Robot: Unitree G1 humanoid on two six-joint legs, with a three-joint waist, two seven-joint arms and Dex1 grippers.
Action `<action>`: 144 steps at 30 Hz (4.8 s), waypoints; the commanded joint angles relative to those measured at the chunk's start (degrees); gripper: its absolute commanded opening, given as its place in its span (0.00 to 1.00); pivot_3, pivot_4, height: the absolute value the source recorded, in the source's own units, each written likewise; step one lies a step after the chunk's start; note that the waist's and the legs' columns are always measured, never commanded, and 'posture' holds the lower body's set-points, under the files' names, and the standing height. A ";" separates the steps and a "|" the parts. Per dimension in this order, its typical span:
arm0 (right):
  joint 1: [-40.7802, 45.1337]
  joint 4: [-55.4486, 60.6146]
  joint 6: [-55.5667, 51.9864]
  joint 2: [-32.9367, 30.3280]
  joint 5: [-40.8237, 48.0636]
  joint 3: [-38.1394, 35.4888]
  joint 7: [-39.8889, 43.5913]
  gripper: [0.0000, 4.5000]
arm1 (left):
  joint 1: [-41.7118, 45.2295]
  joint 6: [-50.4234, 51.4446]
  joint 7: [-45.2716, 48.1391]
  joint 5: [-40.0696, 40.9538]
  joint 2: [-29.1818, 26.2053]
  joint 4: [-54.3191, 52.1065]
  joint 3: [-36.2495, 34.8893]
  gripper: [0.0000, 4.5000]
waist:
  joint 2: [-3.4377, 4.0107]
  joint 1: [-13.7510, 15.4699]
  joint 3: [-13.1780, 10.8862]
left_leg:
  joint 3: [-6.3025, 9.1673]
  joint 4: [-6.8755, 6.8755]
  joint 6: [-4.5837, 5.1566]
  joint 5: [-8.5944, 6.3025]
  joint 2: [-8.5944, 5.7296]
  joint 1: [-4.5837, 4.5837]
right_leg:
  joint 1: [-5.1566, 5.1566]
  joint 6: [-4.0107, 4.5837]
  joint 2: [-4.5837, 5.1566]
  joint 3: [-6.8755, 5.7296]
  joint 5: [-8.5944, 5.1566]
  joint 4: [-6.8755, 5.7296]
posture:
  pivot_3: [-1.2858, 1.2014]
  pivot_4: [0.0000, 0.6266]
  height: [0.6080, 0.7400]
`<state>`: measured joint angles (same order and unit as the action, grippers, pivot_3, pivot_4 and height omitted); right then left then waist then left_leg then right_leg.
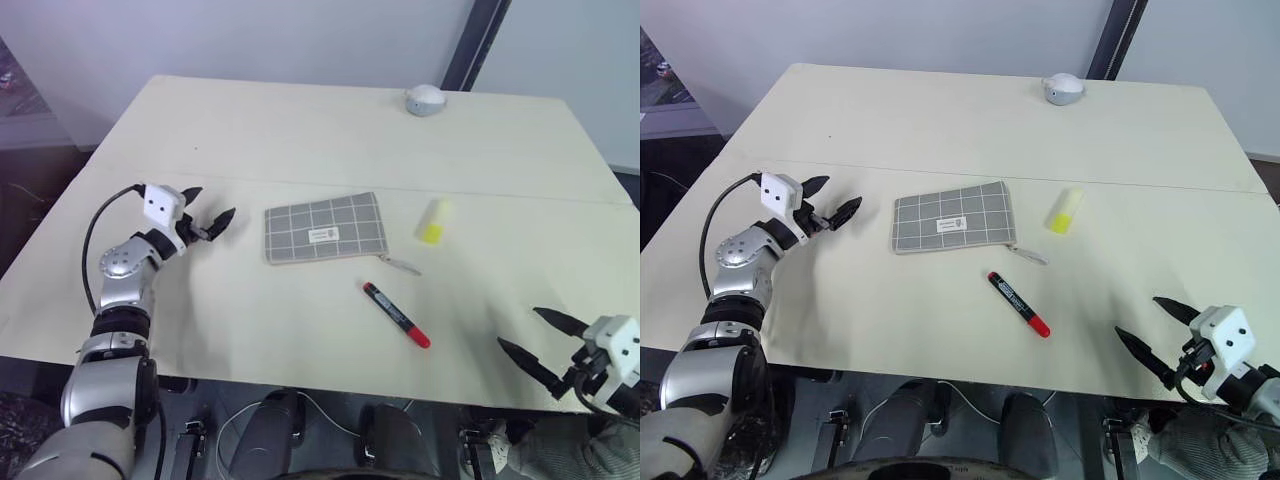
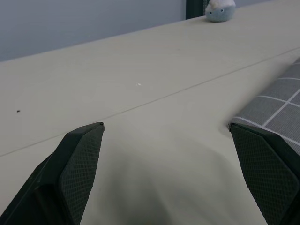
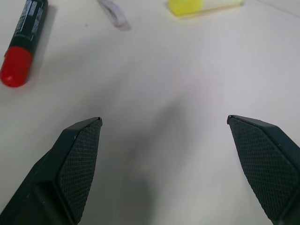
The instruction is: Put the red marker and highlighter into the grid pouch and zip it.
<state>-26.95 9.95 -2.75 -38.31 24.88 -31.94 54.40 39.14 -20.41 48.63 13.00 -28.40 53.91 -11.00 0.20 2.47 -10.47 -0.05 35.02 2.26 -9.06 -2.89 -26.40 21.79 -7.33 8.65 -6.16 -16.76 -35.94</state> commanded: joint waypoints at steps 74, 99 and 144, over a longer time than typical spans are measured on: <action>52.71 -17.25 -12.46 19.28 -32.13 42.42 -31.18 0.00 | 7.47 -39.68 -9.46 -30.96 0.80 17.48 24.38 0.35 | 0.04 -0.20 0.09 | -0.10 0.16 -0.01 0.07 -0.25 0.14 | 0.67 0.74 -0.04 0.09 0.87 -0.65 | 0.52 0.24 1.00; 45.54 1.37 -28.69 20.27 -17.67 35.20 -31.27 1.00 | 0.65 -28.07 -2.20 -11.46 4.90 2.73 11.89 0.00 | 0.01 -0.32 0.08 | -0.07 0.09 -0.01 0.06 -0.19 0.25 | 0.77 0.72 -0.05 0.09 0.88 -0.46 | 0.52 0.24 1.00; 65.53 -23.36 -11.81 33.01 -31.28 60.50 -21.87 0.02 | -1.84 -28.88 -10.53 -19.72 5.32 -0.74 16.91 0.00 | 0.03 -1.83 0.07 | -0.08 0.17 -0.02 0.07 -0.26 0.19 | 1.03 0.67 -0.03 0.11 0.94 -0.70 | 0.52 0.24 1.00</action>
<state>36.70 -14.14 -17.26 -7.35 -5.99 26.78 31.11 36.87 -49.11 38.52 -5.99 -23.97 54.08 4.79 0.23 0.64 -10.40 -0.13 35.18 2.24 -8.99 -3.15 -26.22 22.86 -6.66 8.61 -6.05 -15.82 -36.67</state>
